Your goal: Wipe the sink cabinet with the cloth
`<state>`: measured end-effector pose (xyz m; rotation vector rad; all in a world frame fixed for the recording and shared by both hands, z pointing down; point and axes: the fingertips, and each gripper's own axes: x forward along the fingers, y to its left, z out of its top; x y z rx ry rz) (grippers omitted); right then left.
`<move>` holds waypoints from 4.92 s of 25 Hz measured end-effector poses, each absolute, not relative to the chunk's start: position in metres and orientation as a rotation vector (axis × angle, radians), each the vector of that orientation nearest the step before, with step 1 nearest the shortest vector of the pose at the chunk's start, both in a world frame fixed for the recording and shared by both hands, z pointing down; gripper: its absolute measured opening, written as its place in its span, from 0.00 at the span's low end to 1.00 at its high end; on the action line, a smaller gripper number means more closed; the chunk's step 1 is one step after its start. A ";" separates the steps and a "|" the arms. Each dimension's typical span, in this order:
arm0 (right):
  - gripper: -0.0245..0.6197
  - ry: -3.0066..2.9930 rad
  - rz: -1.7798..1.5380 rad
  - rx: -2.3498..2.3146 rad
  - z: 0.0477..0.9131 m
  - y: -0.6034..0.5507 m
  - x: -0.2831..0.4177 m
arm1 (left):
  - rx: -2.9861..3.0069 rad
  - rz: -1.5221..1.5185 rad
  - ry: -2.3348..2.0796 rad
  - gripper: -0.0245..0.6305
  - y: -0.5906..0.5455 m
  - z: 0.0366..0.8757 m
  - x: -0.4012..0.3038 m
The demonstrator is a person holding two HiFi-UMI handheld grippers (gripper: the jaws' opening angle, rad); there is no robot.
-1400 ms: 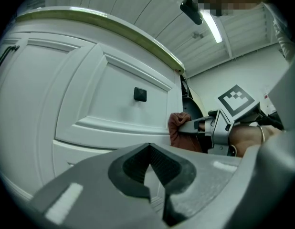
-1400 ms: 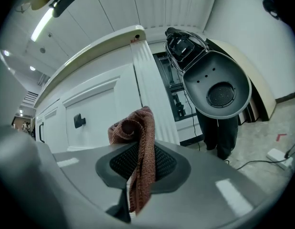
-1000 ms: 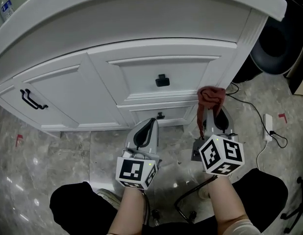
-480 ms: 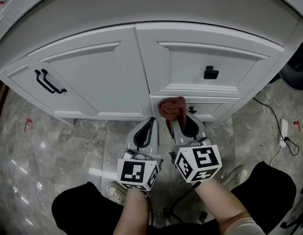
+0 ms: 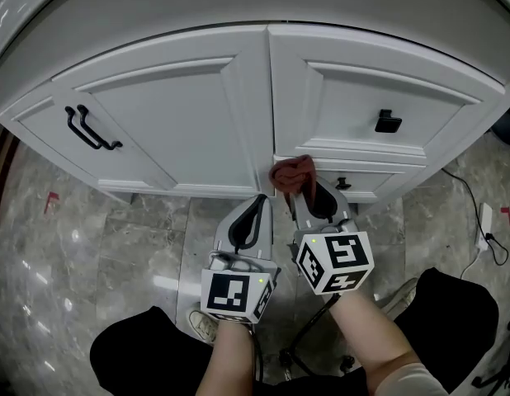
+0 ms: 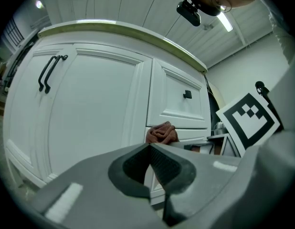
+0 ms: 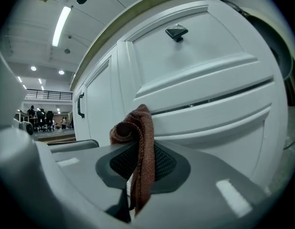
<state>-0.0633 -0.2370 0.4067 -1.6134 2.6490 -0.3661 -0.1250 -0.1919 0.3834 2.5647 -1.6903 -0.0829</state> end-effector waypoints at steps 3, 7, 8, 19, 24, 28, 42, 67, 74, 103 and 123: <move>0.17 2.649 -0.354 -1.668 0.411 -0.238 -0.049 | 2.572 -0.095 -1.663 0.04 -0.193 0.387 -0.117; 0.17 2.630 -0.386 -1.740 0.419 -0.240 -0.027 | 2.590 -0.088 -1.632 0.04 -0.193 0.388 -0.104; 0.16 2.625 -0.390 -1.757 0.420 -0.240 -0.021 | 2.594 -0.087 -1.625 0.04 -0.194 0.388 -0.100; 0.17 2.570 -0.424 -1.843 0.424 -0.240 0.028 | 2.638 -0.076 -1.546 0.04 -0.199 0.390 -0.062; 0.17 2.545 -0.390 -1.873 0.417 -0.238 0.046 | 2.656 -0.076 -1.517 0.04 -0.201 0.392 -0.045; 0.17 2.509 -0.367 -1.935 0.416 -0.237 0.071 | 2.670 -0.077 -1.490 0.04 -0.202 0.393 -0.030; 0.17 2.362 -0.412 -2.053 0.413 -0.232 0.146 | 2.691 -0.069 -1.396 0.04 -0.208 0.401 0.019; 0.17 2.474 -0.481 -1.827 0.443 -0.212 0.024 | 2.523 0.028 -1.596 0.04 -0.199 0.434 -0.078; 0.17 2.613 -0.574 -1.645 0.468 -0.221 -0.060 | 2.449 0.027 -1.691 0.04 -0.193 0.439 -0.134; 0.17 2.393 -0.810 -1.883 0.493 -0.240 0.005 | 2.558 0.043 -1.562 0.04 -0.195 0.436 -0.092; 0.17 2.330 -0.630 -2.006 0.474 -0.226 0.063 | 2.627 0.047 -1.457 0.04 -0.199 0.436 -0.037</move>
